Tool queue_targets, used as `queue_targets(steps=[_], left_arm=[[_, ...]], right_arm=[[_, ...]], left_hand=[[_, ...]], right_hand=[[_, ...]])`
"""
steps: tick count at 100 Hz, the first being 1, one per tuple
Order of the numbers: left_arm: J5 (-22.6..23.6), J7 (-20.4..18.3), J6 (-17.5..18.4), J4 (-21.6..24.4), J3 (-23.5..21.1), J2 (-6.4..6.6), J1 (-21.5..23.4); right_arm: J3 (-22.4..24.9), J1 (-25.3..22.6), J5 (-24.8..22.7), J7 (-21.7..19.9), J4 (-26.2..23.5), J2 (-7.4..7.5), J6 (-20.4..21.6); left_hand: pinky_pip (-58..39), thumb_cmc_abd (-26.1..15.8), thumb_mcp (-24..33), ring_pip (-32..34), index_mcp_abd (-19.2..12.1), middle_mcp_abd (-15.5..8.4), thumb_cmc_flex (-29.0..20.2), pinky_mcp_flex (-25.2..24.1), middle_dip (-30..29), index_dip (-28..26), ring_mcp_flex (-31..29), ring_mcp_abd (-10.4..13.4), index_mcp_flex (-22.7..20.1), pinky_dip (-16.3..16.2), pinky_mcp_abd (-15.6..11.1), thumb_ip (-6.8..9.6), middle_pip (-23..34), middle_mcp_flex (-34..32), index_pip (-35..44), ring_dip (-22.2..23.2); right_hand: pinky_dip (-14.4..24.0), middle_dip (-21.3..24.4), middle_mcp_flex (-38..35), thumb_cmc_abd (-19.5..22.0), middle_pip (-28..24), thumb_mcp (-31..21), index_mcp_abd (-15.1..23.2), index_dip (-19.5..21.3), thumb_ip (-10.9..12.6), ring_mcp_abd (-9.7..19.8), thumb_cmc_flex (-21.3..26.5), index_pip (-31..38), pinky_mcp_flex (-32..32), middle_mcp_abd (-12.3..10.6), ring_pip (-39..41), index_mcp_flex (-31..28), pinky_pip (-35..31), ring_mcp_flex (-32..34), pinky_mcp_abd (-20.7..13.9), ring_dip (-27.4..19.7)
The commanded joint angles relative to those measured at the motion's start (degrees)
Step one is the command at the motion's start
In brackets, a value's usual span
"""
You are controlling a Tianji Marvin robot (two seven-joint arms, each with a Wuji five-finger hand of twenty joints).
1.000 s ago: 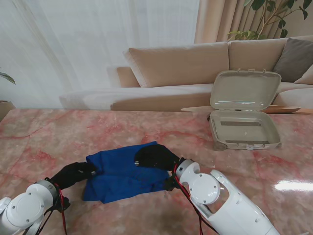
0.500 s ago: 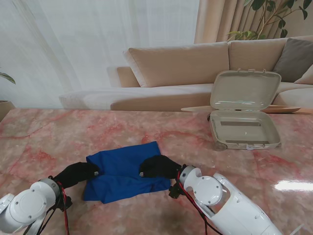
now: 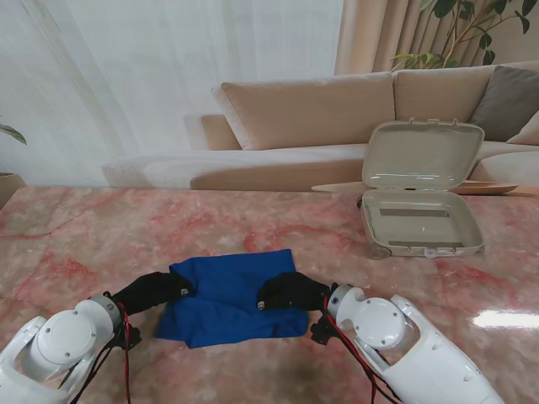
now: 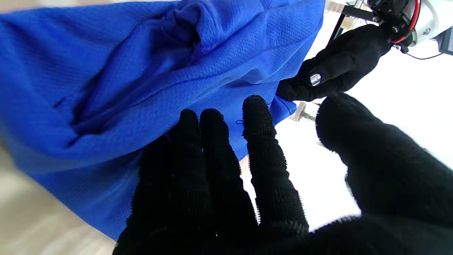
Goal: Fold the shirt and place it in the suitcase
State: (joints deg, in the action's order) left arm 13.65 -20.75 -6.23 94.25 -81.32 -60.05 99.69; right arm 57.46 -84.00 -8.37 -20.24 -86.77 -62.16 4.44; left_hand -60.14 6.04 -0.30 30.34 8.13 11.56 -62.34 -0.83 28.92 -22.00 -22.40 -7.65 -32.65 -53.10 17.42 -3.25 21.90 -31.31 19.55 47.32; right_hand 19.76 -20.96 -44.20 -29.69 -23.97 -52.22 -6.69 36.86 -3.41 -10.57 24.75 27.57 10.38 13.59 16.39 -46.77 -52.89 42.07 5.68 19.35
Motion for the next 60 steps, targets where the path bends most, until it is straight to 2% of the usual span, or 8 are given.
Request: queue_targets(steps=[1, 31, 46, 60], left_arm=[[-0.4, -1.2, -0.4, -3.5, 2.0, -0.63, 0.7], [-4.1, -1.3, 1.0, -6.9, 6.7, -0.95, -3.6], [-4.8, -1.3, 1.1, -6.7, 7.2, -1.03, -4.2], [-3.8, -1.1, 1.3, -4.3, 5.9, -0.93, -3.2]], right_arm=[[1.0, -1.5, -0.5, -1.2, 0.0, 1.05, -1.2], [6.4, -5.1, -1.9, -3.8, -4.1, 1.94, -4.4], [8.4, -6.6, -2.5, -2.2, -7.1, 1.65, -4.6], [10.0, -7.8, -3.0, -0.1, -9.5, 1.24, -5.0]], left_hand=[[8.6, -1.0, -1.6, -6.7, -0.9, 0.7, -2.5, -0.7, -0.2, -0.7, 0.5, -11.6, -0.6, 6.1, 3.3, -0.25, -0.4, 0.3, -0.4, -6.6], [8.8, -1.2, -1.6, -6.7, -0.8, 0.7, -2.5, -0.9, -0.2, -0.6, 0.8, -11.7, -0.3, 6.1, 3.2, -0.21, -0.4, 0.6, -0.6, -6.6], [8.8, -1.3, -1.6, -6.7, -0.8, 0.8, -2.5, -0.9, -0.2, -0.6, 0.9, -11.7, -0.3, 6.0, 3.1, -0.2, -0.4, 0.6, -0.6, -6.6], [8.8, -1.3, -1.6, -6.7, -0.8, 0.8, -2.4, -1.0, -0.2, -0.5, 0.8, -11.7, -0.3, 6.0, 3.2, -0.21, -0.4, 0.5, -0.6, -6.6]], right_hand=[[-1.3, -1.0, -0.8, 0.5, 0.2, 1.3, 1.8, 0.7, 2.4, 0.0, 0.1, 0.5, -0.5, -0.9, -0.1, -1.0, -2.0, -0.2, 0.6, -0.9], [-1.4, -1.2, -0.9, 1.3, 0.4, 2.6, 1.6, 0.7, 2.7, -0.1, 0.8, 0.2, -0.3, -0.7, -0.2, -1.1, -2.2, -0.2, 0.7, -0.8], [-1.4, -1.2, -1.3, 1.1, 0.5, 2.8, 1.7, 0.8, 2.8, -0.3, 0.8, 0.2, -0.2, -0.7, -0.2, -1.4, -2.2, 0.1, 0.9, -0.7], [-1.3, -1.2, -1.7, 0.9, 0.8, 2.7, 1.8, 0.7, 2.8, -0.6, 0.6, 0.1, 0.4, -0.6, -0.2, -1.6, -2.3, 0.4, 1.8, -0.6]])
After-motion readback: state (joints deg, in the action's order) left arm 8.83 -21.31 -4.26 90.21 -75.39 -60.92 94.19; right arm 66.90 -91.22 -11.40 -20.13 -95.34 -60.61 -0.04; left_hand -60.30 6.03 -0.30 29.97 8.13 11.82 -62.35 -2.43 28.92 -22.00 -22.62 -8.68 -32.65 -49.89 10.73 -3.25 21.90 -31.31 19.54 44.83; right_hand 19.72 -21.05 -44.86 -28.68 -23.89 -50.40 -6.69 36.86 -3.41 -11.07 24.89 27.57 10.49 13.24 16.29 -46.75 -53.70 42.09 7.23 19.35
